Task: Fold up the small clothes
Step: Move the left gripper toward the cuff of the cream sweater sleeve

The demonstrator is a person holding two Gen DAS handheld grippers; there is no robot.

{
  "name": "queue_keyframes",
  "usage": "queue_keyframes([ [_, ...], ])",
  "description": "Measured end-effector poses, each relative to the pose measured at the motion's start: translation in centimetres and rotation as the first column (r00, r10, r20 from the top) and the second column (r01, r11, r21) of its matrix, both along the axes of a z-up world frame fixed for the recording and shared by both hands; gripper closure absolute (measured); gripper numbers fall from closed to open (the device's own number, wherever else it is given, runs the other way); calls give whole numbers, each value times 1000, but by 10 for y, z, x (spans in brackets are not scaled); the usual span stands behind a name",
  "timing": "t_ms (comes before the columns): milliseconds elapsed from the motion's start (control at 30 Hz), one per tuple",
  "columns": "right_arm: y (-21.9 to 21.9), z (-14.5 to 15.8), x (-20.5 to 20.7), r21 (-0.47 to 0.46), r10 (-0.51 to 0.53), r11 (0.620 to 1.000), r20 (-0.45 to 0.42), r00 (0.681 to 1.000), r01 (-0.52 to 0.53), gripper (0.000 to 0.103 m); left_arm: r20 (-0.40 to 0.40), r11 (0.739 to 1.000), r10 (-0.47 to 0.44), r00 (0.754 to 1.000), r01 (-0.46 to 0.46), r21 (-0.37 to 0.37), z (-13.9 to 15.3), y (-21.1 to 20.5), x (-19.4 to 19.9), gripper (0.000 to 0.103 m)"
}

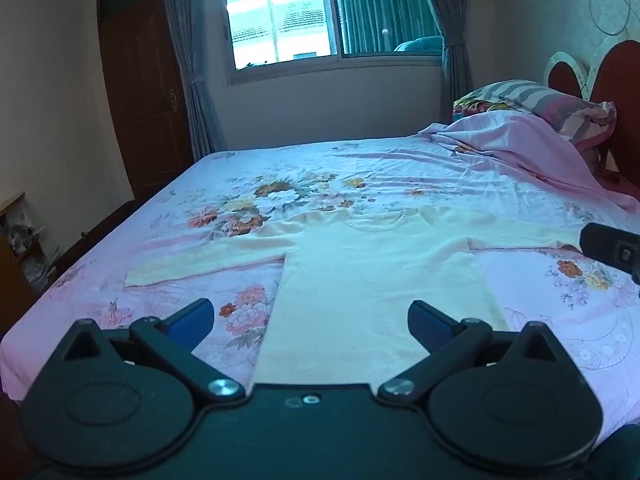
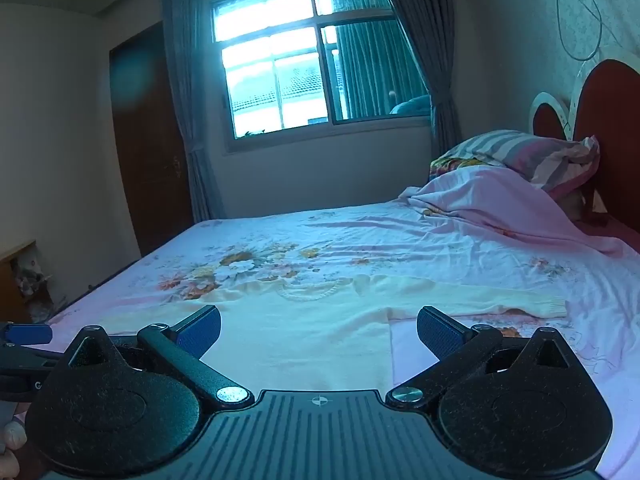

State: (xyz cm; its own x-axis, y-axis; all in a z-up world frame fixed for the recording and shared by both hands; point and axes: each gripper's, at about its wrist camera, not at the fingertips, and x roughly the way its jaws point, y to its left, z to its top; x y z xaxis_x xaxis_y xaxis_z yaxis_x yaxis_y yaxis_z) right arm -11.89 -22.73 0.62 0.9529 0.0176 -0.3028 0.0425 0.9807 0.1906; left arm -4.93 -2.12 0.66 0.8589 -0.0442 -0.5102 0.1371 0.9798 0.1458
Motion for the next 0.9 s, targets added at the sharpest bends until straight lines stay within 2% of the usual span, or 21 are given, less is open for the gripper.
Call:
queue_keyframes([
  [200,-3,0,-12,2,4,1000,4,1000,-4,0,-8,1000,10,1000,-10,-7,0,0,-1,1],
  [367,3,-5,5,4,1,1000,8,1000,-1,0,-13,1000,4,1000,-4,-9,0,0,-1,1],
  [900,-4,-4,2,2,0,1000,-2,1000,0,0,-43,1000,23,999,-23,-17,-7,3,7,1],
])
